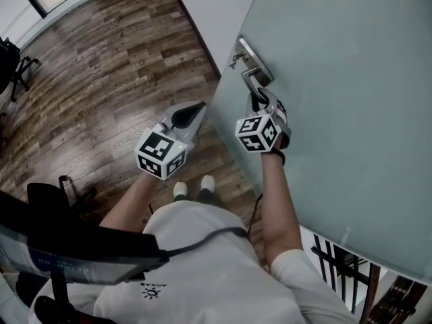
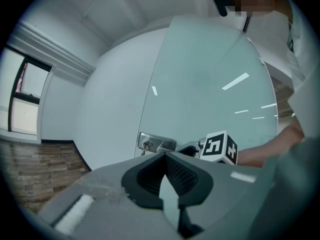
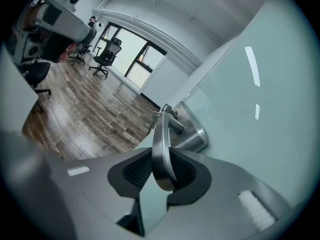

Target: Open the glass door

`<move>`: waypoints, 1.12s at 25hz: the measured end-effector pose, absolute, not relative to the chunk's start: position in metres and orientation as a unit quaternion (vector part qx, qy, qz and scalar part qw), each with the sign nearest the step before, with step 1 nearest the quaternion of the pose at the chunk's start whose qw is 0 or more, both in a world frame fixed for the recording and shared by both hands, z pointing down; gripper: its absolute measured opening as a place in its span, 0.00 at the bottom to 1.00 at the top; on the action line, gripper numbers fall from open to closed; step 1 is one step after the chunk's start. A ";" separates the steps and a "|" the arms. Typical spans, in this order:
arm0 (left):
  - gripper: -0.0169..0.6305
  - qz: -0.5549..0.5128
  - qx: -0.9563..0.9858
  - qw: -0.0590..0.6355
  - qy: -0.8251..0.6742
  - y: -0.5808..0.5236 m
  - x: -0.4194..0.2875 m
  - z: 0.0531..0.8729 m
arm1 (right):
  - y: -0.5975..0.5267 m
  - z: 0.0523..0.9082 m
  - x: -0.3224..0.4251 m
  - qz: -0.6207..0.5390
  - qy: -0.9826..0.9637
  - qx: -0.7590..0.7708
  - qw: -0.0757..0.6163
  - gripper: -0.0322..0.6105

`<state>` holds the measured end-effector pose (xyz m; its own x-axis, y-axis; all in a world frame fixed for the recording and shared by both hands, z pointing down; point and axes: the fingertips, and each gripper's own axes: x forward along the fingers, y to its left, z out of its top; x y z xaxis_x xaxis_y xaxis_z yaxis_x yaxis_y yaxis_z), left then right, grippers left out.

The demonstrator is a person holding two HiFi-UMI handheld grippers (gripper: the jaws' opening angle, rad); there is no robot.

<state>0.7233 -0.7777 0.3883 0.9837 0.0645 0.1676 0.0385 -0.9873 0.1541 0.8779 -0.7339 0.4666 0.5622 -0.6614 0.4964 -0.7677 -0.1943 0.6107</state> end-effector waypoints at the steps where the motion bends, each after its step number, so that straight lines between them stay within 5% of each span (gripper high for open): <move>1: 0.03 0.084 0.993 0.076 0.029 -0.780 0.715 0.387 | -0.735 0.464 0.873 0.062 -0.460 0.772 0.435 0.19; 28: 0.03 0.096 0.993 0.067 0.027 -0.778 0.730 0.406 | -0.707 0.475 0.937 0.072 -0.414 0.796 0.435 0.18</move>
<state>0.7303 -0.7784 0.4058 0.9799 0.0674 0.1877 0.0417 -0.9896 0.1375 0.9371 -0.7067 0.4751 0.6462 -0.5971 0.4753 -0.7228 -0.2789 0.6323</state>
